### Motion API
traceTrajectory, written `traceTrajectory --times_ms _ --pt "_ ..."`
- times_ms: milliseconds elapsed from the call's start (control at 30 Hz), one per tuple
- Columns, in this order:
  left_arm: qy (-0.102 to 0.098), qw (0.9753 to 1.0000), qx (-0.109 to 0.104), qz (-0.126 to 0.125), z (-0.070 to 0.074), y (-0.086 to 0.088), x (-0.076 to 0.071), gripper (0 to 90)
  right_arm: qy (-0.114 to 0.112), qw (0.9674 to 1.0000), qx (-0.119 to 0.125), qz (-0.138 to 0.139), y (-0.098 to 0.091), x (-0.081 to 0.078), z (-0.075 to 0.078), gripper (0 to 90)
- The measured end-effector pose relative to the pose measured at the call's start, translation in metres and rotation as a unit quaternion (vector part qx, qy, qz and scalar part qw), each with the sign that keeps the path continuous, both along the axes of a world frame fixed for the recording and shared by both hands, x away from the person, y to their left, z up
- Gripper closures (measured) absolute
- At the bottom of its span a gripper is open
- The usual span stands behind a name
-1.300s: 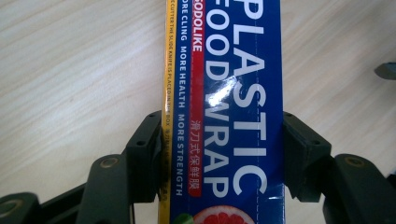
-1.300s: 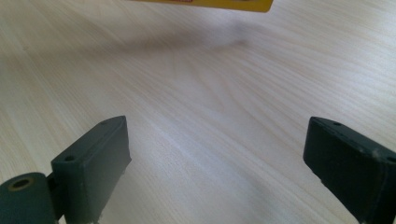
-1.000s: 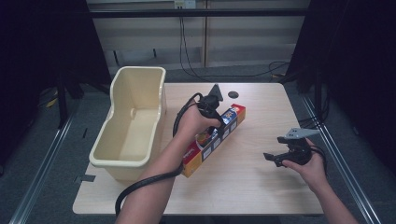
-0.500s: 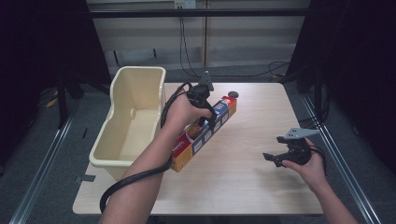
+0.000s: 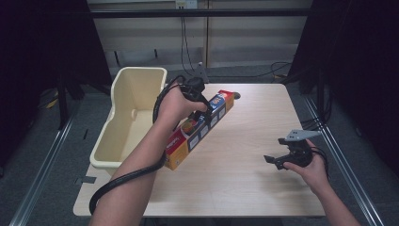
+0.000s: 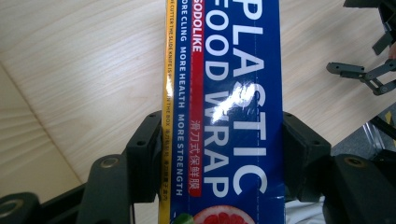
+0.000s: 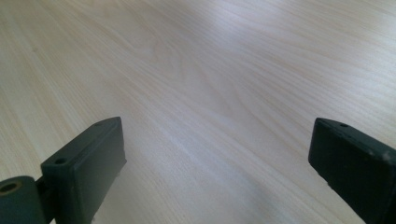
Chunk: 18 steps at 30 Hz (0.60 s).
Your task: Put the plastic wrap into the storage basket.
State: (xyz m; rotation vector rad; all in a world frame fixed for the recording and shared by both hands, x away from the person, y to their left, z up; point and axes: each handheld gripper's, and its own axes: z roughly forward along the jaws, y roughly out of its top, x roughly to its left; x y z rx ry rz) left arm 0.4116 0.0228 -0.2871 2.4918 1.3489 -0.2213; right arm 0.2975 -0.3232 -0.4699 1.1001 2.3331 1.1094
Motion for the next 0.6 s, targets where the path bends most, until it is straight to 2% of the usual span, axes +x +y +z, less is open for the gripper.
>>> traceTrajectory --times_ms 200,367,433,567,600 --pt "-0.004 0.9998 0.002 0.018 0.012 0.01 0.0 40.7 0.0 1.0 0.0 0.009 0.002 -0.001 0.0 2.1" --pt "-0.003 0.9998 0.002 0.021 0.018 0.017 0.001 40.7 0.003 0.9999 0.004 0.014 0.003 -0.001 -0.001 2.0" --pt "-0.004 0.9996 0.001 0.029 0.021 0.02 0.001 40.8 0.005 0.9998 0.007 0.015 0.002 -0.001 -0.001 2.1" --pt "-0.002 0.9994 0.001 0.034 0.026 0.026 0.001 40.8 0.005 0.9999 0.004 0.016 0.003 -0.001 -0.001 2.1" --pt "-0.002 0.9994 0.006 0.034 0.027 0.027 0.001 40.8 0.006 0.9998 0.003 0.016 0.003 -0.001 -0.001 2.1"
